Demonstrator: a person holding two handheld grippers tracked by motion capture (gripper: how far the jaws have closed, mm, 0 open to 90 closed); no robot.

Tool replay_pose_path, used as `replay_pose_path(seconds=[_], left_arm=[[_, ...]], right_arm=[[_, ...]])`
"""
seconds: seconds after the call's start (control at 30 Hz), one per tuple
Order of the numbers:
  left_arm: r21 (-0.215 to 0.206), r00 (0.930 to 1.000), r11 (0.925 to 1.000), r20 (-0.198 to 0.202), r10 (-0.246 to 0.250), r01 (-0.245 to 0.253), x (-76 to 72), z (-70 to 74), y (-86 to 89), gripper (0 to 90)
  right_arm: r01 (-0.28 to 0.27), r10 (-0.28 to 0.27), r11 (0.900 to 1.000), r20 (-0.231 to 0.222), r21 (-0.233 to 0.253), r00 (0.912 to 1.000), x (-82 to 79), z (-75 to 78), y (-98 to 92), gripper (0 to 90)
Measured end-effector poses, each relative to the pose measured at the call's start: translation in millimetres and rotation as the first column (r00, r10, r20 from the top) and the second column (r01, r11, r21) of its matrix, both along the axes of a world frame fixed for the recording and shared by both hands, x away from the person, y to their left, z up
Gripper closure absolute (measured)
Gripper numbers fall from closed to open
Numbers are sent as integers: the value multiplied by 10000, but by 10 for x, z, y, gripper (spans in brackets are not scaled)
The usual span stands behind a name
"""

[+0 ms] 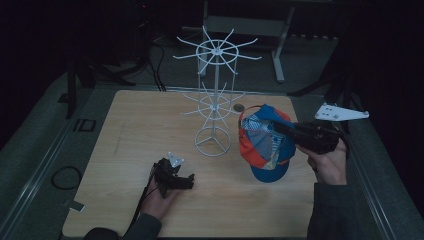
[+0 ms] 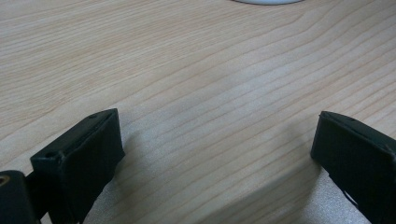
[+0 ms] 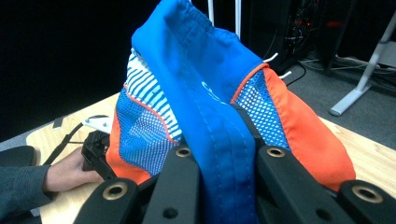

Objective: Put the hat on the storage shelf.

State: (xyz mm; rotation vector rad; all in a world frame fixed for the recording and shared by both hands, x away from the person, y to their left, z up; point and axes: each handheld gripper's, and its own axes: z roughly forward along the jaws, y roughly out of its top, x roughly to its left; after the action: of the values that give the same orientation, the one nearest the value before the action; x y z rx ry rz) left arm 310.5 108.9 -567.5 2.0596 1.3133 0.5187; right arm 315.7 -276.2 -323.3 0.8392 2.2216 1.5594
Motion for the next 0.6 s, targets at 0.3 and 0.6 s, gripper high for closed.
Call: replay_pose_path(seconds=[0.3, 0.6], left_arm=[[0, 10000, 10000, 1, 2, -2, 0, 0, 0, 26], [0, 10000, 10000, 0, -2, 2, 0, 0, 0, 26]], right_arm=[[-51, 50, 9999, 92, 91, 9999, 0, 57, -11, 835], [-42, 40, 9999, 134, 110, 9999, 8, 111, -33, 835]])
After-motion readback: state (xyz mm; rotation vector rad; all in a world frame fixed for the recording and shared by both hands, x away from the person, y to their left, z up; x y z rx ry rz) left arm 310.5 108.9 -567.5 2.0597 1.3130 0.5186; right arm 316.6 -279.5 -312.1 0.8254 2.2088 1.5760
